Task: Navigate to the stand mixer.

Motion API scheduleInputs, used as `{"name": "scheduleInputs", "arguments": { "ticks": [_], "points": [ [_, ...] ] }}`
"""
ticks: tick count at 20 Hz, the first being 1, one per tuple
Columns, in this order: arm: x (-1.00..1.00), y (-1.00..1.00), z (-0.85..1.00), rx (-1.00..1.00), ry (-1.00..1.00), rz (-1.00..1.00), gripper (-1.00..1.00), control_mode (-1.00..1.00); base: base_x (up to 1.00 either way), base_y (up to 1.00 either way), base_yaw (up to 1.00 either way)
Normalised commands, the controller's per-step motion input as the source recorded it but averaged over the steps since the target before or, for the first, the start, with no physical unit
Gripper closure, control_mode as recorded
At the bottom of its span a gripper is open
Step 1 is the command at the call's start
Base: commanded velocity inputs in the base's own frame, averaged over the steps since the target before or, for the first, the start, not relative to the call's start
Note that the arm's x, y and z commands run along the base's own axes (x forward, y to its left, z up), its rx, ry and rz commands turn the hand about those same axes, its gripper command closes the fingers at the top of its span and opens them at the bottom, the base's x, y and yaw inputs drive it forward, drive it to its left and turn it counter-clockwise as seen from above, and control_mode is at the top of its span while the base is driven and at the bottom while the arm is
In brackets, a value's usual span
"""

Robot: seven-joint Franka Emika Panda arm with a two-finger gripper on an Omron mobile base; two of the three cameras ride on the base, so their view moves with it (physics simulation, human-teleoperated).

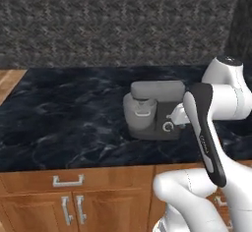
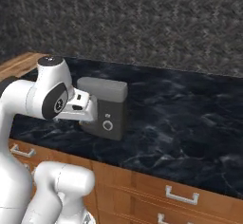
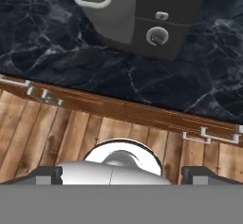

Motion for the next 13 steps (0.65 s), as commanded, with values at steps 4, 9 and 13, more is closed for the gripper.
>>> {"name": "scheduleInputs", "arguments": {
  "ticks": [4, 9, 13],
  "points": [
    [0.0, 0.0, 0.0, 0.0, 0.0, 0.0, -1.0, 1.0, 0.54, 0.23, -0.17],
    [0.0, 0.0, 0.0, 0.0, 0.0, 0.0, -1.0, 1.0, 0.4, 0.29, -0.21],
    [0.0, 0.0, 0.0, 0.0, 0.0, 0.0, -1.0, 1.0, 0.32, 0.32, -0.28]
  ]
}}
